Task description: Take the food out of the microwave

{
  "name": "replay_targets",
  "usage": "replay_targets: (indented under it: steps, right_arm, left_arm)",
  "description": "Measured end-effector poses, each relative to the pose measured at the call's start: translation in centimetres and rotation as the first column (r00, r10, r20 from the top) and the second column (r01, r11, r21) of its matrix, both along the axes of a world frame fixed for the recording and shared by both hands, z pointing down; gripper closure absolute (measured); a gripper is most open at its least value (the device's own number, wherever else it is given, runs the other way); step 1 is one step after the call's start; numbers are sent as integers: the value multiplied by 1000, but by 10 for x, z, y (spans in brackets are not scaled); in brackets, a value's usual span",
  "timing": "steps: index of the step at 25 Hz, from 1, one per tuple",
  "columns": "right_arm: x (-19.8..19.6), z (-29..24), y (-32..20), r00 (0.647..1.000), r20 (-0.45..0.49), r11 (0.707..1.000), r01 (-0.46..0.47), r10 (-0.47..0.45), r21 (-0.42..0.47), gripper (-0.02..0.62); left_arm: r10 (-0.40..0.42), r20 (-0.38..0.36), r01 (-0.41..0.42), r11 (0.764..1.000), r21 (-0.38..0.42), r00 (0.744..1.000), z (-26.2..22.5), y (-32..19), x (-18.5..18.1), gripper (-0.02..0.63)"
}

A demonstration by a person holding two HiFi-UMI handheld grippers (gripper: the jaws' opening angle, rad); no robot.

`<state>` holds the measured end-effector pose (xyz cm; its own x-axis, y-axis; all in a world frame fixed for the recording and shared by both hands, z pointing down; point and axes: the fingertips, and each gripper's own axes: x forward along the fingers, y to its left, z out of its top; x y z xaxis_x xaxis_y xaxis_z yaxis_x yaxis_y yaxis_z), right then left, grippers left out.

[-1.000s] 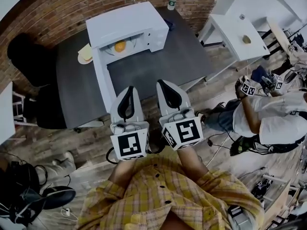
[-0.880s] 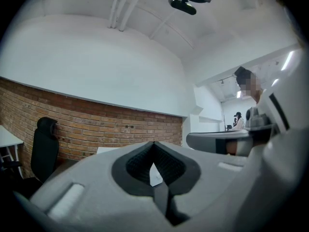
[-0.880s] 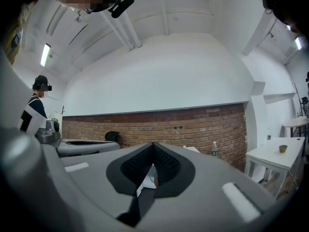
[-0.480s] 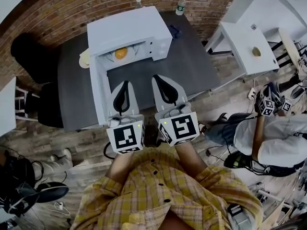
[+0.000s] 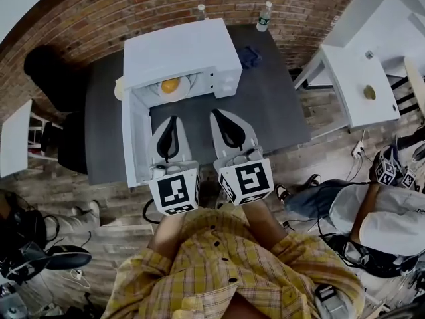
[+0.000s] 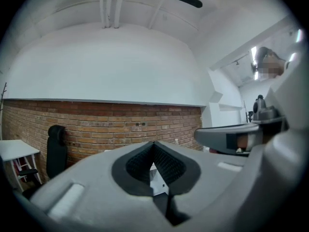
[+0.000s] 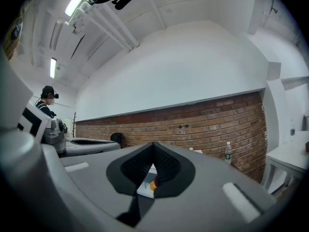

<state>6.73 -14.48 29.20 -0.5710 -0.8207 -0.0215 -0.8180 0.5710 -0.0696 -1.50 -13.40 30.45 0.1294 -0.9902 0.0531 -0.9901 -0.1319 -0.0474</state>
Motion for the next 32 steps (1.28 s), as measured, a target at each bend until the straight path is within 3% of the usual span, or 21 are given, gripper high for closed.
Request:
replay_targets:
  steps: [5,13,21,28,32]
  right_arm:
    - [4,12,-8,1000,6,1000,26,-25,-14,595]
    - [-22,39,-18,1000,-29,999,-3,2,-48,595]
    - [-23,52,-53,998,-52,994,-37,32,-99,595]
    - [-27,72,-66,997,-70,990,-48,39,-133,595]
    - [-31,82,-74,997,-71,986,-49,39,-158,595]
  left_arm:
    - [-42,15,42,999,-25,999,10,-10,-4,609]
    - [11,-4,-12,996,-90,1000,45,-29,-25,609]
    - [38,-41,-46,979,-197,998,72,-74,-30,607]
    - [8,-84,-34,950,-310,996,127,-106,-43,569]
    - [-46,-190,-32,920,-392,981,169,-126,-56,541]
